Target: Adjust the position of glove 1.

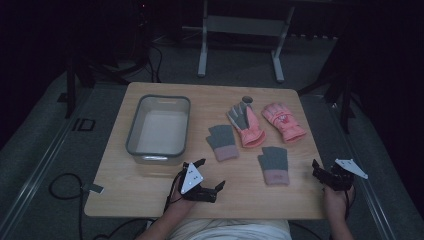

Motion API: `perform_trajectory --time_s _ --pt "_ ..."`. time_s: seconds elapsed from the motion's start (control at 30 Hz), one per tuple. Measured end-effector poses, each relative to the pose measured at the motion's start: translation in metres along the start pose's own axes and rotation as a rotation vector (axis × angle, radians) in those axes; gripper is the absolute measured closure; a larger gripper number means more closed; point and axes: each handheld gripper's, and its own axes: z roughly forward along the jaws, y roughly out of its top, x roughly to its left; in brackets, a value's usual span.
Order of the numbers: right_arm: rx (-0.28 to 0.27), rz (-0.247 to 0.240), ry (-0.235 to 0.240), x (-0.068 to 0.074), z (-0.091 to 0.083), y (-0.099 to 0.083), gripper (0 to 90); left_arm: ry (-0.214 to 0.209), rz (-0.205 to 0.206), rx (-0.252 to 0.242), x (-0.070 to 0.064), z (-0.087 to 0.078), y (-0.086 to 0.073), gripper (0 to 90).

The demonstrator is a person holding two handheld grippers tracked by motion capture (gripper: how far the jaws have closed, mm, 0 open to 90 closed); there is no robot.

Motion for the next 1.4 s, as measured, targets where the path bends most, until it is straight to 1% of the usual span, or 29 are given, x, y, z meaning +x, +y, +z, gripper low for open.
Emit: perform_trajectory --time_s 0.13,0.2,0.27,0.33,0.43,0.53,0.6,0.63,0.67,0.73,0.77,0.87,0.9,0.93,0.97,1.0,1.03,1.07,1.1,1.13,1.2,1.3,1.37,1.4 --pt "0.021 0.009 0.006 -0.001 0.0 0.002 13.8 -0.002 0.005 -0.001 0.0 0.0 0.0 0.5" --pt "0.021 0.013 0.01 -0.001 -0.001 0.005 13.8 -0.003 0.003 -0.003 0.0 0.0 0.0 0.5" --pt "0.02 0.002 0.008 -0.001 -0.004 0.01 13.8 -0.002 0.0 -0.004 0.0 0.0 0.0 0.5" --pt "0.017 -0.004 -0.005 0.0 -0.007 0.014 13.8 -0.002 -0.001 -0.005 0.0 -0.001 0.0 0.5" --pt "0.005 0.004 -0.008 0.001 -0.013 0.023 13.8 -0.001 -0.003 -0.009 0.0 -0.001 0.0 0.5" --pt "-0.012 -0.004 -0.021 0.002 -0.02 0.034 13.0 -0.001 -0.006 -0.013 0.0 -0.001 -0.001 0.5" --pt "-0.016 -0.008 -0.015 0.003 -0.024 0.043 12.4 -0.002 -0.007 -0.013 0.001 -0.001 -0.001 0.5" --pt "-0.025 -0.008 -0.024 0.004 -0.026 0.048 13.5 -0.002 -0.007 -0.014 0.001 -0.001 -0.001 0.5" --pt "-0.034 -0.017 -0.027 0.005 -0.029 0.052 15.1 -0.003 -0.008 -0.014 0.001 -0.001 -0.001 0.5" --pt "-0.035 -0.017 0.037 0.006 -0.035 0.063 16.7 -0.006 -0.009 -0.012 0.001 -0.001 -0.001 0.5" --pt "-0.032 -0.019 0.042 0.008 -0.037 0.068 16.7 -0.005 -0.008 -0.011 0.001 -0.001 -0.001 0.5" --pt "-0.03 -0.035 0.027 0.015 -0.043 0.083 15.6 -0.007 -0.009 -0.011 0.001 -0.002 -0.001 0.5" --pt "-0.03 -0.035 0.027 0.015 -0.043 0.083 15.6 -0.007 -0.009 -0.011 0.001 -0.002 -0.001 0.5" --pt "-0.04 -0.03 0.035 0.017 -0.045 0.088 14.9 -0.009 -0.008 -0.013 0.001 -0.002 -0.001 0.5" --pt "-0.058 -0.018 0.041 0.021 -0.048 0.099 14.5 -0.008 -0.007 -0.013 0.001 -0.002 -0.001 0.5" --pt "-0.06 -0.021 0.055 0.023 -0.05 0.104 14.6 -0.008 -0.007 -0.013 0.001 -0.002 -0.001 0.5" --pt "-0.058 -0.023 0.068 0.024 -0.051 0.109 15.8 -0.009 -0.006 -0.012 0.001 -0.002 -0.001 0.5" --pt "-0.056 -0.019 0.096 0.025 -0.052 0.115 18.8 -0.01 -0.006 -0.012 0.001 -0.002 -0.001 0.5" --pt "-0.066 -0.016 0.11 0.026 -0.054 0.12 20.7 -0.011 -0.008 -0.013 0.001 -0.002 -0.001 0.5" --pt "-0.084 -0.022 0.106 0.028 -0.057 0.124 21.5 -0.011 -0.011 -0.016 0.001 -0.001 -0.001 0.5" --pt "-0.099 -0.057 0.096 0.034 -0.06 0.135 20.2 -0.011 -0.008 -0.015 0.001 -0.002 -0.001 0.5" --pt "-0.116 -0.055 0.116 0.039 -0.061 0.146 13.5 -0.011 -0.003 -0.013 0.001 -0.002 -0.001 0.5" --pt "-0.125 -0.057 0.108 0.044 -0.062 0.154 12.6 -0.011 -0.005 -0.014 0.001 -0.002 -0.001 0.5" --pt "-0.131 -0.06 0.113 0.047 -0.062 0.158 11.6 -0.012 -0.006 -0.014 0.001 -0.002 -0.001 0.5"
